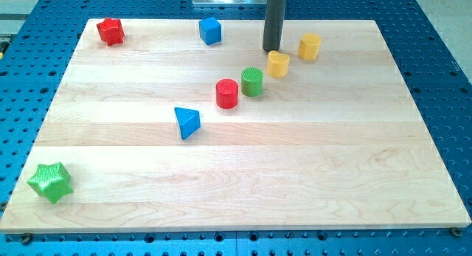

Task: Place the yellow hexagon at the right of the blue cube

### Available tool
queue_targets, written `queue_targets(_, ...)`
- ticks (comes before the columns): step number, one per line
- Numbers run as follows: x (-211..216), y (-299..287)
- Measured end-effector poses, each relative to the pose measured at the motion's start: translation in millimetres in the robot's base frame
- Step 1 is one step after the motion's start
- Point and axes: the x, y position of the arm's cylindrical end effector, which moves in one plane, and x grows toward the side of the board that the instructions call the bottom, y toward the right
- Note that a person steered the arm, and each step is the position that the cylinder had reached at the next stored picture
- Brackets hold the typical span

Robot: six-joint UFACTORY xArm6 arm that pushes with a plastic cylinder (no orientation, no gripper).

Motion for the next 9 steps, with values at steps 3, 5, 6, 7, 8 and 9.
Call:
queue_targets(3, 2, 36)
queue_targets(5, -2, 63)
queue_targets(6, -18, 93)
queue_targets(7, 5, 77)
queue_targets(8, 4, 84)
queue_targets(9, 35, 98)
